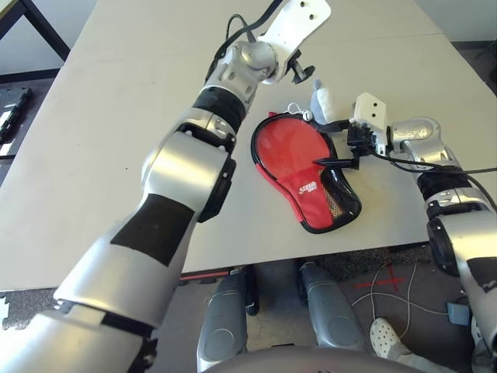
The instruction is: Store the ping-pong paddle in its case and zip it.
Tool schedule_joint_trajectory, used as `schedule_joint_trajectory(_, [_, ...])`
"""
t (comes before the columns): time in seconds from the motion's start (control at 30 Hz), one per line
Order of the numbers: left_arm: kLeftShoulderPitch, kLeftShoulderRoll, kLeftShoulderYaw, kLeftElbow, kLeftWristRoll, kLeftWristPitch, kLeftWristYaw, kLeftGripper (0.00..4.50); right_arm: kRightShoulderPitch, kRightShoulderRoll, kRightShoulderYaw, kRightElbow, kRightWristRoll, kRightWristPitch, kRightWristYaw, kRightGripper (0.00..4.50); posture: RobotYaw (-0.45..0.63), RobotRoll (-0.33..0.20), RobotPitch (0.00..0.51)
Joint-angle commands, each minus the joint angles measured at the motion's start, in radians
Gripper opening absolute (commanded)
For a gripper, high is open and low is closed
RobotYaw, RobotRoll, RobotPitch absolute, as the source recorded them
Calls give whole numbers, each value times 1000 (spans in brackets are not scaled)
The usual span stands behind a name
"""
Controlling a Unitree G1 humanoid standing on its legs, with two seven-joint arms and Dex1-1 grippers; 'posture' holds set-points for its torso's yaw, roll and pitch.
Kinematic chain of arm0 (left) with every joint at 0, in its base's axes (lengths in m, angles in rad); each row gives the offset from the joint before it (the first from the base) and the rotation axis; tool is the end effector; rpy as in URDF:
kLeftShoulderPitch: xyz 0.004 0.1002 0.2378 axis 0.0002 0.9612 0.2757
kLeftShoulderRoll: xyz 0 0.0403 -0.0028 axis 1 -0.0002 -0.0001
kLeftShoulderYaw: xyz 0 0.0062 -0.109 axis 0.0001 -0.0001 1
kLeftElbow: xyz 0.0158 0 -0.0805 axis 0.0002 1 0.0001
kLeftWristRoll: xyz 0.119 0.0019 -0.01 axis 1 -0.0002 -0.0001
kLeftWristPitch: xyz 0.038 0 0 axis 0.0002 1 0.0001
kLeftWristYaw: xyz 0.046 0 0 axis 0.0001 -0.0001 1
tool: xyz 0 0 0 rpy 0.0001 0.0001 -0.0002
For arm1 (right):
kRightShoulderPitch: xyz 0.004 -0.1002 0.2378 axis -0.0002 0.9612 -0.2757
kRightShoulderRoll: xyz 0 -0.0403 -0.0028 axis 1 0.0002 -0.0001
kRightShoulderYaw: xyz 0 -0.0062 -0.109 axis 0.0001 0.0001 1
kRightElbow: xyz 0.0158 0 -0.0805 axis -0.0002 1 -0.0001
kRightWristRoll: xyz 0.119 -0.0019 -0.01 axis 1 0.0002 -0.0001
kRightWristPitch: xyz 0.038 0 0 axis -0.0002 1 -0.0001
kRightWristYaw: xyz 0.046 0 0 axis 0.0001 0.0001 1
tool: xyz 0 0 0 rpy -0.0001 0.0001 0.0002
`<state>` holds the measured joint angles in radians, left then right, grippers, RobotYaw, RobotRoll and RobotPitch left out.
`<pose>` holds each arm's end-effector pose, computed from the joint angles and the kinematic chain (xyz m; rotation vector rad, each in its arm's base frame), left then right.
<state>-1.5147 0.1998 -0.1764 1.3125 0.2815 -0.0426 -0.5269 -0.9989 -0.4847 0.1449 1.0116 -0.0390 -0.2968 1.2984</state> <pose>0.4068 0.0941 0.2741 0.7724 -0.0589 -0.6244 0.3794 -0.2228 0.1753 -0.6540 0.1298 1.2369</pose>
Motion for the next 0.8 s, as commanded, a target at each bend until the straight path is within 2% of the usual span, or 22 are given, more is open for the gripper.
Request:
schedule_joint_trajectory(0.03, [49, 29, -12, -25, 10, -22, -41, 4469, 51, 9, 61, 52, -67, 12, -3, 4500, -119, 0, 252])
schedule_joint_trajectory(0.2, [132, 73, -2, -78, -13, -35, -105, 4469, 49, 9, 64, 56, -70, 7, -2, 4500, -115, 0, 253])
schedule_joint_trajectory(0.4, [280, 145, 9, -252, -100, -78, -383, 4469, 46, 9, 66, 60, -71, 4, 2, 4500, -106, 0, 257])
schedule_joint_trajectory(0.57, [426, 209, 4, -467, -187, -39, -598, 4469, 43, 10, 68, 65, -73, 3, 4, 4500, -100, 0, 259])
schedule_joint_trajectory(0.8, [569, 265, -18, -656, -212, 66, -662, 4469, 37, 9, 70, 71, -75, -1, 6, 4500, -96, 0, 260])
